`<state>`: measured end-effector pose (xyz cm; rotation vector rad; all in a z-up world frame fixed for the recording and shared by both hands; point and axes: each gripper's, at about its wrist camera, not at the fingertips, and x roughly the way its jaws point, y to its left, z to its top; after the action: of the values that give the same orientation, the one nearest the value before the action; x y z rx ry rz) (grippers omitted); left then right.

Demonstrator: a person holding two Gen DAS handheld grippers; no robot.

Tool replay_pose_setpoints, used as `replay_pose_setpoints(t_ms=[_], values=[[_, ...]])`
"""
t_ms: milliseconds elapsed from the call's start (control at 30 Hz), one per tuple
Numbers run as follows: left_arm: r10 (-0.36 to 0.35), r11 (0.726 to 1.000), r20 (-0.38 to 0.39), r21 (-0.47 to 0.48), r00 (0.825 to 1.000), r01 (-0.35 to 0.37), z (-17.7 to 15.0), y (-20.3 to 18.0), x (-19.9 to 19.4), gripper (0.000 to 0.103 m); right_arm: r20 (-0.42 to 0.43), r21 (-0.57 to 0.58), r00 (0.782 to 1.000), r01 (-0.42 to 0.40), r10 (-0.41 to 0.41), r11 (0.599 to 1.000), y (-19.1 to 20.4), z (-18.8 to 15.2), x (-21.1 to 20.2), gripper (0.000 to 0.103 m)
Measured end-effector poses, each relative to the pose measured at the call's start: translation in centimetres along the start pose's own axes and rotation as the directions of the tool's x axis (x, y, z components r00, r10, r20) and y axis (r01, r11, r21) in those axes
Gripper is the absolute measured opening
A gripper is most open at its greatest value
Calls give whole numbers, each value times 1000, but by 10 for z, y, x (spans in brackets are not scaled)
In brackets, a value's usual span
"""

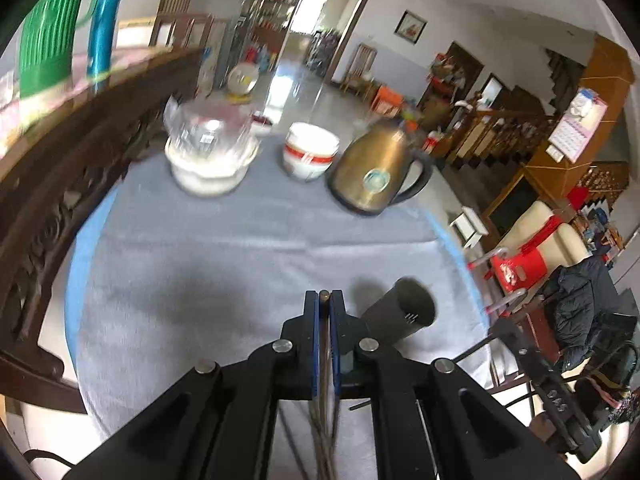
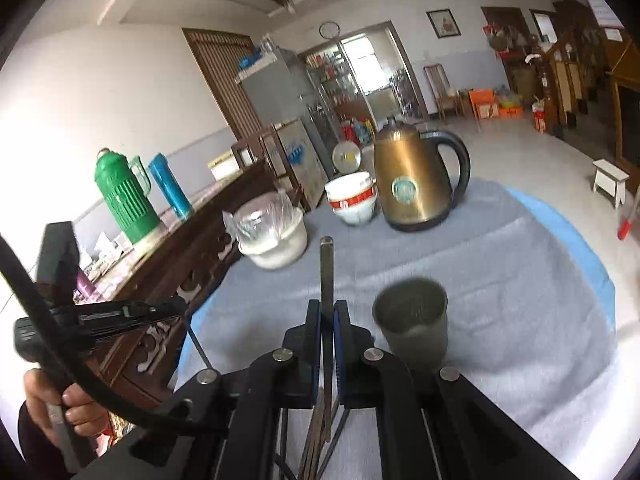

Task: Organize utensils
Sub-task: 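Lift chopsticks over the grey cup and open both tools to drop them in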

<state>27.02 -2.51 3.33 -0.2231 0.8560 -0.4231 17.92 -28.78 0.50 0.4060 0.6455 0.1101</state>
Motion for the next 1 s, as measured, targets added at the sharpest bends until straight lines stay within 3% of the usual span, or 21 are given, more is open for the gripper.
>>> replay_pose_setpoints(t_ms=[267,500,633,733,867,1000], values=[[-39,998,110,45,993,34,49,-52,-16,5,129,-47,990,54,-48,997,7,44,-27,6],[-54,996,218,85,974,37,86,-105,-14,5,244,-55,957,174,-156,983,-2,92,-35,6],[-43,995,260,95,965,19,88,-126,7,5,227,-53,953,216,-199,975,-13,100,-23,6],[-39,997,231,72,972,23,83,-128,34,5,176,-42,960,230,-220,972,-28,96,-5,6],[-23,998,115,53,993,17,67,-123,74,5,94,-7,970,227,-225,974,-49,81,13,6],[1,997,16,73,1000,-2,53,-117,98,5,9,58,980,198,-198,979,-69,67,27,9]])
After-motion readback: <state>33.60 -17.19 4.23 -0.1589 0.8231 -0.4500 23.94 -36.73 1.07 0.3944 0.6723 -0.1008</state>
